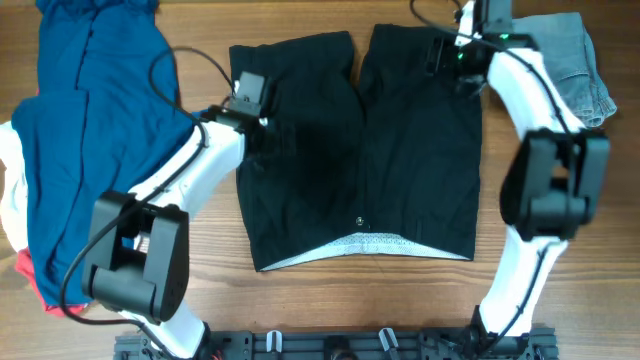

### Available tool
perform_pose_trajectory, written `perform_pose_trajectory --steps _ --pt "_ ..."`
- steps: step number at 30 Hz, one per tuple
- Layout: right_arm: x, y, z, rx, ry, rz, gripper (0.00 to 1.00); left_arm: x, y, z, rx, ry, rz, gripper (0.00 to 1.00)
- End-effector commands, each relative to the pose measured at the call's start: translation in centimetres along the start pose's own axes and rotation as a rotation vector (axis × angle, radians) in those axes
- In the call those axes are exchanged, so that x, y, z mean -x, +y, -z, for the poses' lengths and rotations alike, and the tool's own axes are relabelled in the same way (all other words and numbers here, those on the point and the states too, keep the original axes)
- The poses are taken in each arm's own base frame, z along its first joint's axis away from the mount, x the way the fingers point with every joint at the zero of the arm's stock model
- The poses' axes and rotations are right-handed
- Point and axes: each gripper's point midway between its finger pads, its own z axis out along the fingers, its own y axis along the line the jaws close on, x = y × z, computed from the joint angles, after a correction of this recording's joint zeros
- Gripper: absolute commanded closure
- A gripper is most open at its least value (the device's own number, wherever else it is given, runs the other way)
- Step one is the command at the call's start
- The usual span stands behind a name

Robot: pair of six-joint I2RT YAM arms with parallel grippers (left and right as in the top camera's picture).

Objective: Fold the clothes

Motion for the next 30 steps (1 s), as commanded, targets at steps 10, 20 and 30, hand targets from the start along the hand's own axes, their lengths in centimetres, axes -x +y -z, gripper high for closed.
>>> perform_pose_trajectory --steps 10,20,30 --pt "-1.9 5.2 6.5 0.086 0.062 0.07 0.19 12.2 0.3 -3.2 -0.173 -0.399 0.044 0.5" --pt "-2.3 5.9 6.4 0.092 0.074 0.082 0.18 11.4 1.3 -8.0 -0.125 -0.392 0.055 0.59" --pt "-2.9 5.5 6.5 0.072 0.099 0.072 0.18 12.2 5.2 -12.0 -0.028 -0.467 0.113 0.59"
